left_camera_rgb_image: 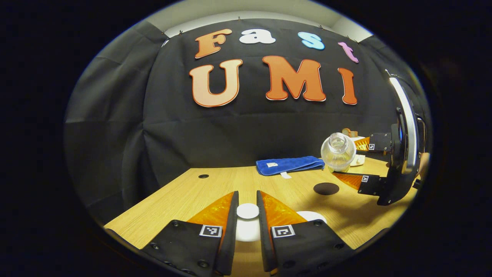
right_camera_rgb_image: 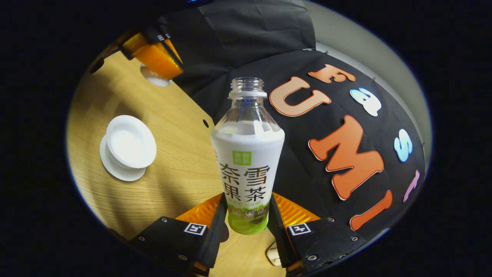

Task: Open the teacup lid with one hand, grasp the water bottle and pour water into the teacup with the other hand; after pouring, place the water bottle on the coaster and then close the teacup lid.

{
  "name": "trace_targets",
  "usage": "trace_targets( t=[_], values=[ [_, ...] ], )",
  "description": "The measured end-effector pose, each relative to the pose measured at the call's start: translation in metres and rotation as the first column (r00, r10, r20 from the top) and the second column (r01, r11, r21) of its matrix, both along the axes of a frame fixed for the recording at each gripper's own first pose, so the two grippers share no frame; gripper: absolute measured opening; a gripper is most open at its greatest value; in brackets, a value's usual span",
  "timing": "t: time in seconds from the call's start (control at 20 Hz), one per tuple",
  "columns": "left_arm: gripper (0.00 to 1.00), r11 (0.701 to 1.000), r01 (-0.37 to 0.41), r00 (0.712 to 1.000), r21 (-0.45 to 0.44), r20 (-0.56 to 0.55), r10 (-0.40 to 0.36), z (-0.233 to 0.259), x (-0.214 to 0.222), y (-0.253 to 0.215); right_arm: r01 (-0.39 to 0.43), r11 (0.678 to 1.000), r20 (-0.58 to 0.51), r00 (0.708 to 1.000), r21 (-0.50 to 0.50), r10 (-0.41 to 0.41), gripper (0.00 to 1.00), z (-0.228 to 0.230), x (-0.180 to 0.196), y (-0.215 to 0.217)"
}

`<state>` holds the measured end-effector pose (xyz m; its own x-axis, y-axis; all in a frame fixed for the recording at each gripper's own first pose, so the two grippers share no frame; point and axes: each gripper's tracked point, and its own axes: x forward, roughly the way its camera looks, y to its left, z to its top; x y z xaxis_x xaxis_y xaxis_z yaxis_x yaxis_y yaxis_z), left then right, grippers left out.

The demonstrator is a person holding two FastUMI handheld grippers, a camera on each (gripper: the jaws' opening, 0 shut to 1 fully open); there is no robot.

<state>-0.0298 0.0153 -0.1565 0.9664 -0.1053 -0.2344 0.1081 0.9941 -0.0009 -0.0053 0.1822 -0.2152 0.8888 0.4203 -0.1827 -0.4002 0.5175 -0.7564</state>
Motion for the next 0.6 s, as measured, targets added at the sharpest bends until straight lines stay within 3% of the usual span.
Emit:
trace_targets(
  t=[0.2,0.6],
  values=[
    [0.33,1.000,0.030,1.000,-0.006,0.010,-0.030,0.003,0.006,-0.022,0.055,0.982,-0.097,0.995,0.181,-0.038,0.63,-0.011,0.015,-0.007],
    [0.33,0.995,0.094,0.995,-0.031,-0.039,-0.095,-0.023,0.010,-0.068,0.140,0.888,-0.245,0.969,0.439,-0.032,0.63,-0.027,0.019,-0.006]
  ],
)
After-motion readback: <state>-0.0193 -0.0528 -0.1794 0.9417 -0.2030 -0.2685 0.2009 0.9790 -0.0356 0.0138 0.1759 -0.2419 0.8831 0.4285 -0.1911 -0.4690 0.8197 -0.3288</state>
